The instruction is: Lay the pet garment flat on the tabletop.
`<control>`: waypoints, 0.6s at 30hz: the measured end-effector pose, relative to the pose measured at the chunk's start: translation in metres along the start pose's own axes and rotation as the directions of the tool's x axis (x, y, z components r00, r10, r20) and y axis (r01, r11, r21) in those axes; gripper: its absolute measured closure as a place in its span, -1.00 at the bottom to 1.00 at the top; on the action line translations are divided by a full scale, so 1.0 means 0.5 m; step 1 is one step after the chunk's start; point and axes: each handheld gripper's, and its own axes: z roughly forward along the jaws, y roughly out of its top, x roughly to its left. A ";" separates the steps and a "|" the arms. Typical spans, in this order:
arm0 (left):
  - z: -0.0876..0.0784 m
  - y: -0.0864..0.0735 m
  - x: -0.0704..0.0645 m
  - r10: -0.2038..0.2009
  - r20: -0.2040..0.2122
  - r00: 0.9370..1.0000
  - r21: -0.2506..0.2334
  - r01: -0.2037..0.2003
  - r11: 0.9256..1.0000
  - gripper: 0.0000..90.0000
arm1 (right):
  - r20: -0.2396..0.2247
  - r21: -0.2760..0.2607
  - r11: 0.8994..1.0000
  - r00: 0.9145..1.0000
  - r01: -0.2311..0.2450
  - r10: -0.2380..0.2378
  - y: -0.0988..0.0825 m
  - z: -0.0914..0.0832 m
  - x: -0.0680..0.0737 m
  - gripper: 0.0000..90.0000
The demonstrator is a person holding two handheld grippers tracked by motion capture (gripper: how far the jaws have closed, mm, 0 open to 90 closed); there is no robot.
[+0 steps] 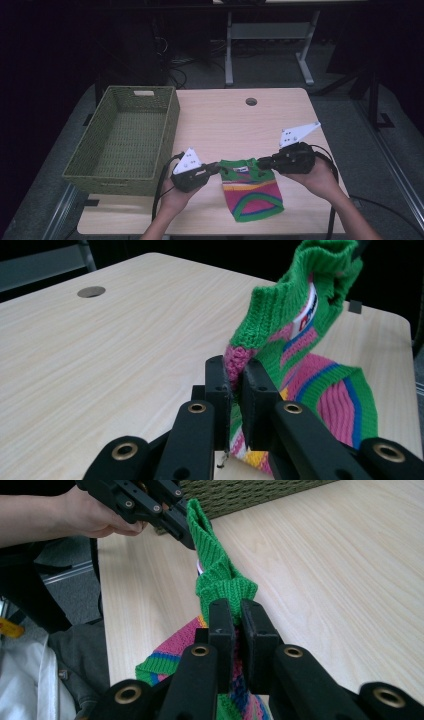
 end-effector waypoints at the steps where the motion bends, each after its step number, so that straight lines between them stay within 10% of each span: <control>1: 0.002 0.005 0.002 0.000 -0.005 1.000 0.003 0.000 1.000 0.85 | 0.003 -0.004 1.000 1.000 0.000 0.000 0.000 0.000 -0.002 0.87; 13: 0.027 0.051 0.035 0.010 -0.058 0.998 0.074 -0.006 0.997 0.85 | 0.060 -0.026 0.998 0.996 -0.062 0.064 -0.002 0.023 -0.048 0.87; 18: 0.049 0.044 0.055 -0.051 -0.061 0.997 0.082 0.056 0.995 0.82 | 0.098 -0.028 0.995 0.991 -0.092 0.094 -0.004 0.034 -0.080 0.86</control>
